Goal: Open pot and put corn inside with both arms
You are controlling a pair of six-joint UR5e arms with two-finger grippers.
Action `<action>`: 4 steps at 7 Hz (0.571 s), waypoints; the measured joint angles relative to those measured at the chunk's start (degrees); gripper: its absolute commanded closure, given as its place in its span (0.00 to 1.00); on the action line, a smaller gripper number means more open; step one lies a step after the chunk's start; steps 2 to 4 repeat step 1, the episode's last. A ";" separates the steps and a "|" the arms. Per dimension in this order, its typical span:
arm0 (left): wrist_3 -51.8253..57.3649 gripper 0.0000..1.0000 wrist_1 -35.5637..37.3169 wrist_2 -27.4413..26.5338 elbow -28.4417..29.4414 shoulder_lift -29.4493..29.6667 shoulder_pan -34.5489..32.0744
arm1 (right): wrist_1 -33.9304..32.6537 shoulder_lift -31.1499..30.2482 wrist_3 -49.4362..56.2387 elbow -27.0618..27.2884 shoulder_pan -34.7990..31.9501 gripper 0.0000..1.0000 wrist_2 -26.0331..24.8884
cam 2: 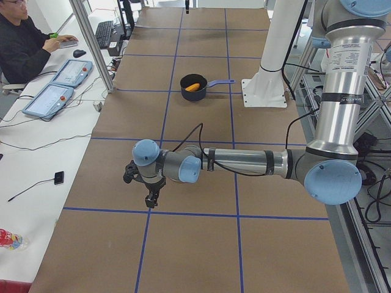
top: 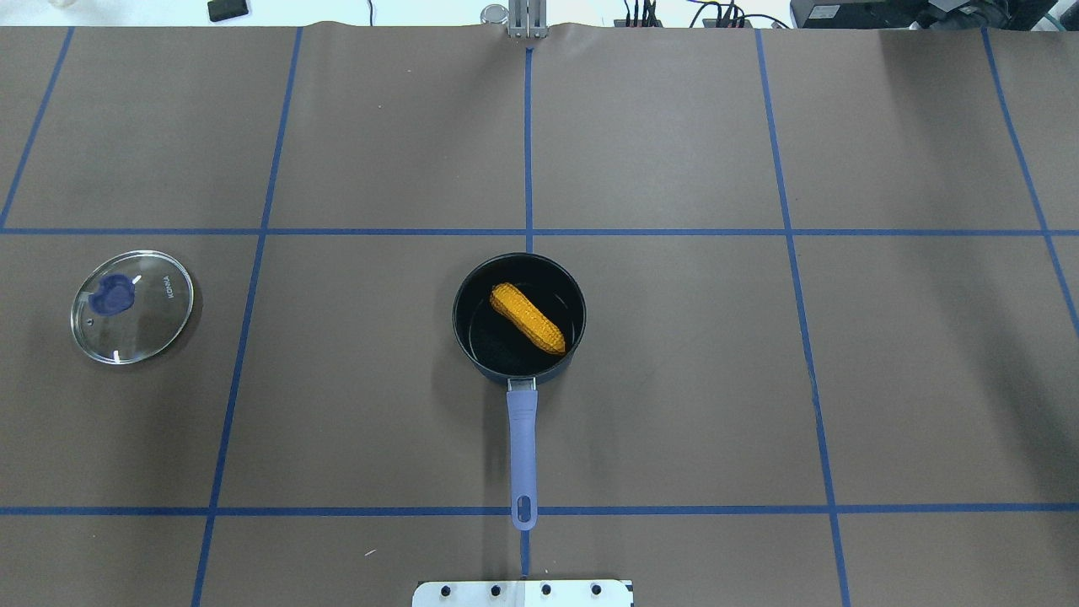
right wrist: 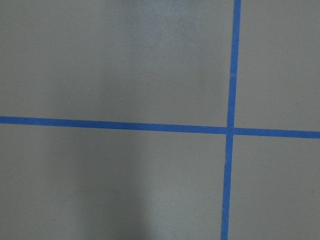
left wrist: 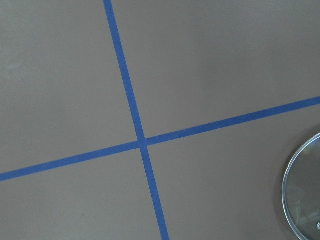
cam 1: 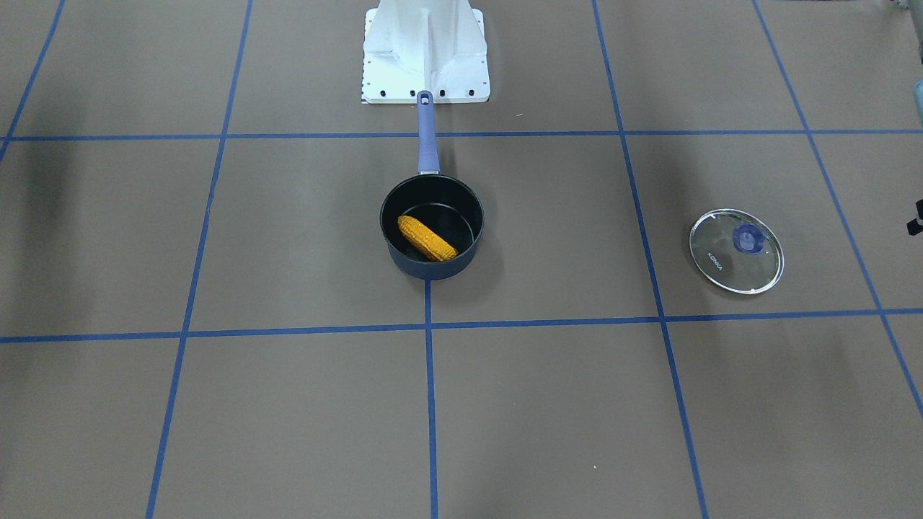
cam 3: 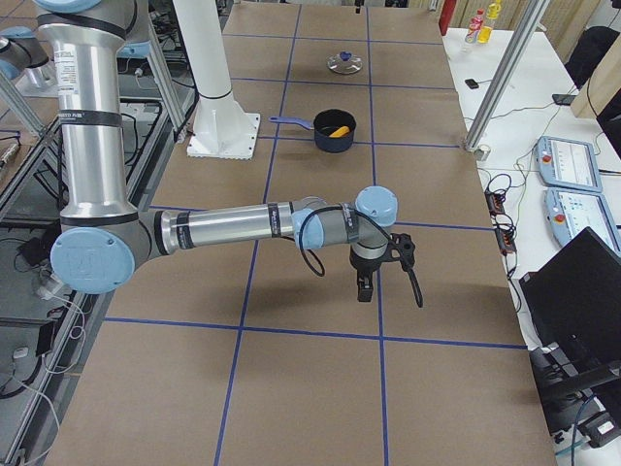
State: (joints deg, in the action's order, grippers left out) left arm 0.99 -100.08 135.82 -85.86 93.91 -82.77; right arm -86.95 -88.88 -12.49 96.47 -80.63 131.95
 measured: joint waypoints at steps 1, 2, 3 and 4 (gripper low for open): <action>-0.04 0.01 -0.15 0.55 -0.05 -0.47 -0.24 | 0.04 -0.11 0.01 0.08 -0.10 0.00 0.06; -0.04 0.01 -0.15 0.55 -0.05 -0.47 -0.24 | 0.04 -0.11 0.01 0.08 -0.10 0.00 0.06; -0.04 0.01 -0.15 0.55 -0.05 -0.47 -0.24 | 0.04 -0.11 0.01 0.08 -0.10 0.00 0.06; -0.04 0.01 -0.15 0.55 -0.05 -0.47 -0.24 | 0.04 -0.11 0.01 0.08 -0.10 0.00 0.06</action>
